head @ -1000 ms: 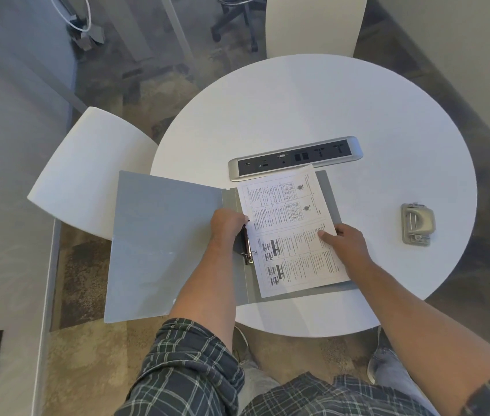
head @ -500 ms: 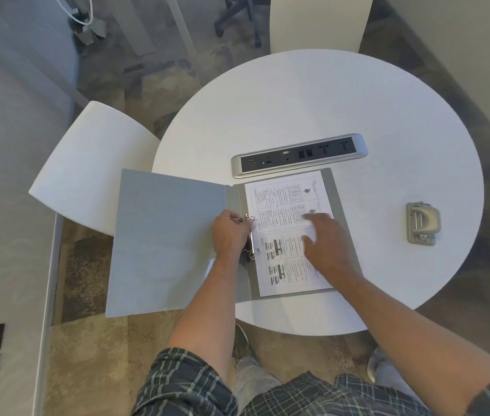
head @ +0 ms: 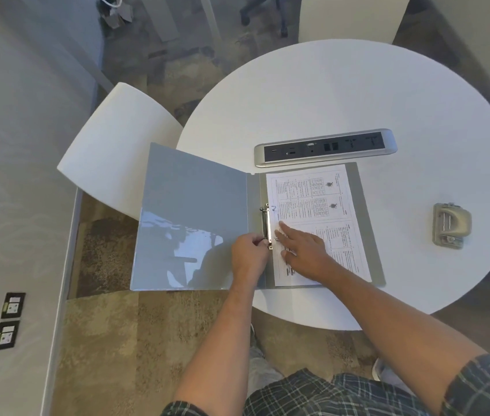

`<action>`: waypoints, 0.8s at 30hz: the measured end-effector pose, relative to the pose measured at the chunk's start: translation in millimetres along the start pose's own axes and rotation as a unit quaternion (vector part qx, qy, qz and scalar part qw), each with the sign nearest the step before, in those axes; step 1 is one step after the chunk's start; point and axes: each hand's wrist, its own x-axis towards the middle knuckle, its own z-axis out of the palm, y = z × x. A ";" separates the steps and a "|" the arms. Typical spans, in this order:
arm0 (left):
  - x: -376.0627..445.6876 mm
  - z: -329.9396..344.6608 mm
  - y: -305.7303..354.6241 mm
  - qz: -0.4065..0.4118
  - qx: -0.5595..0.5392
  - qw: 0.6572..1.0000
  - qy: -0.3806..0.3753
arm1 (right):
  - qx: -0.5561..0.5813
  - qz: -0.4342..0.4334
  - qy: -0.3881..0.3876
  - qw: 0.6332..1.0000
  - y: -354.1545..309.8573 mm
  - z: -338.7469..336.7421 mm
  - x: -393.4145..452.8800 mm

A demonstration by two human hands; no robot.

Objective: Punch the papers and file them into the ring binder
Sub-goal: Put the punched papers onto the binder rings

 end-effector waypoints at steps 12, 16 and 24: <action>-22.0 18.0 -8.9 -0.030 -0.103 0.994 0.022 | 0.001 0.014 -0.083 0.996 -0.7 13.3 1.0; -21.3 18.1 -5.0 -0.024 -0.134 0.990 0.029 | -0.016 0.015 -0.079 0.997 -2.0 16.2 3.2; 25.6 6.6 21.3 -0.041 0.104 0.993 0.026 | 0.028 -0.016 -0.072 0.997 6.9 20.2 1.4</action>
